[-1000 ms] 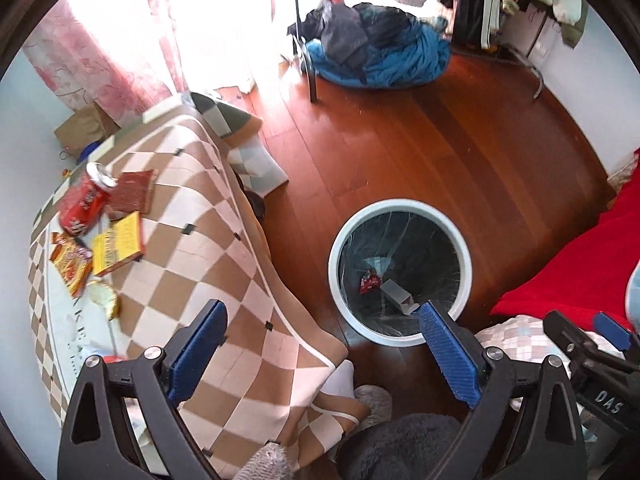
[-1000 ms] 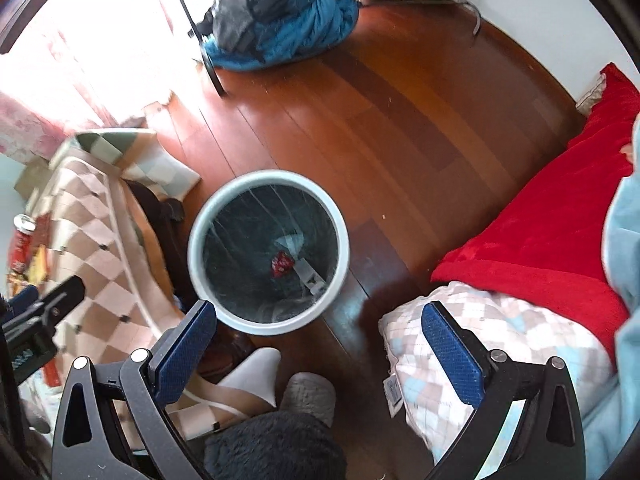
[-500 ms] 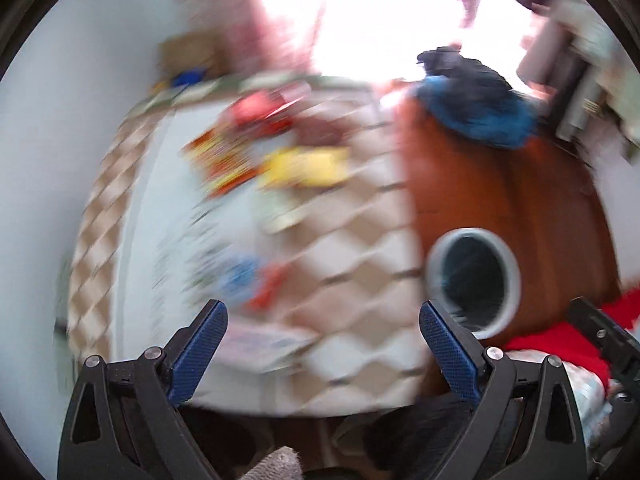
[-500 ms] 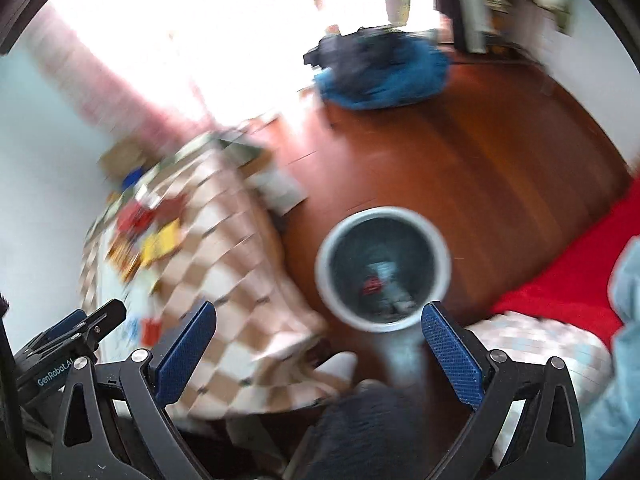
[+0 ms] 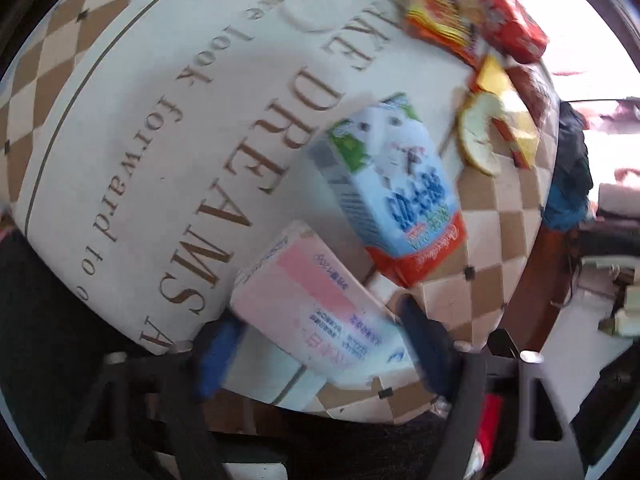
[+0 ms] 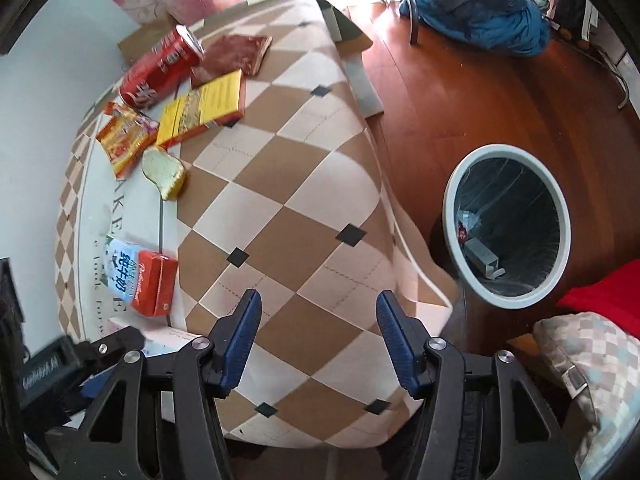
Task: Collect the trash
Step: 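Grasp the pink box with the left tool while the right grasps the milk carton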
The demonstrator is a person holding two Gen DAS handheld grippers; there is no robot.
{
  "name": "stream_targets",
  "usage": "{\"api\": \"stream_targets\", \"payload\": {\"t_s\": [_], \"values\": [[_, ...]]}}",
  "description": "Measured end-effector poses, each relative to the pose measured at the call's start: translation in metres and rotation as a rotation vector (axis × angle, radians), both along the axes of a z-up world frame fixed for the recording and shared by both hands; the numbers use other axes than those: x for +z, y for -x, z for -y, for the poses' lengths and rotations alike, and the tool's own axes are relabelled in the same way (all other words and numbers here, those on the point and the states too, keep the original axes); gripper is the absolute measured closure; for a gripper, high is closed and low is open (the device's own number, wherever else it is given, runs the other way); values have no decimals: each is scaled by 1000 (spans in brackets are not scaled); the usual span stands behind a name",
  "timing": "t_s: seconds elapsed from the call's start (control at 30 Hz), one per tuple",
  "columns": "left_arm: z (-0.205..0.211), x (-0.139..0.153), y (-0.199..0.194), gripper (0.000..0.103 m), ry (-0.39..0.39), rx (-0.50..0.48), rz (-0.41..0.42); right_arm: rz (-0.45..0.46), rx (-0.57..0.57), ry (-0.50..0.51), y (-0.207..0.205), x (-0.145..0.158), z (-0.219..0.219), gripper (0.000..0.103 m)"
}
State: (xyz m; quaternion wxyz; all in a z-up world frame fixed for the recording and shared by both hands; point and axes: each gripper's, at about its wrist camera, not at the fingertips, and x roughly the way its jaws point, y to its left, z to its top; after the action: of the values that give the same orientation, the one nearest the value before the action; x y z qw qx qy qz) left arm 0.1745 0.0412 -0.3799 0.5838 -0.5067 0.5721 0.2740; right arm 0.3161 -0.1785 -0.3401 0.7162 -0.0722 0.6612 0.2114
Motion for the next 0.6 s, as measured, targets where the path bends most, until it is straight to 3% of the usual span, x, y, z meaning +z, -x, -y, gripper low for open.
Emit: {"api": "stream_targets", "payload": {"t_s": [0.1,0.2,0.37,0.47,0.57,0.6], "values": [[-5,2,7,43,-42,-4,12,-6,17,13,-2,-3,-8,41],[-15,7,8,47,-109,-107,-1,-17,52,10,-6,2,-17,41],[-64,20,18,48,-350,-286,-94,-42,193,-19,-3,14,-56,38],[-97,10,25,50,-381,-301,-135,-58,315,-8,7,12,-93,37],[-112,-6,34,50,-322,-279,-141,-57,462,45,23,0,-139,36],[-112,-6,37,50,-339,-271,-126,-58,498,61,29,-4,-152,36]]}}
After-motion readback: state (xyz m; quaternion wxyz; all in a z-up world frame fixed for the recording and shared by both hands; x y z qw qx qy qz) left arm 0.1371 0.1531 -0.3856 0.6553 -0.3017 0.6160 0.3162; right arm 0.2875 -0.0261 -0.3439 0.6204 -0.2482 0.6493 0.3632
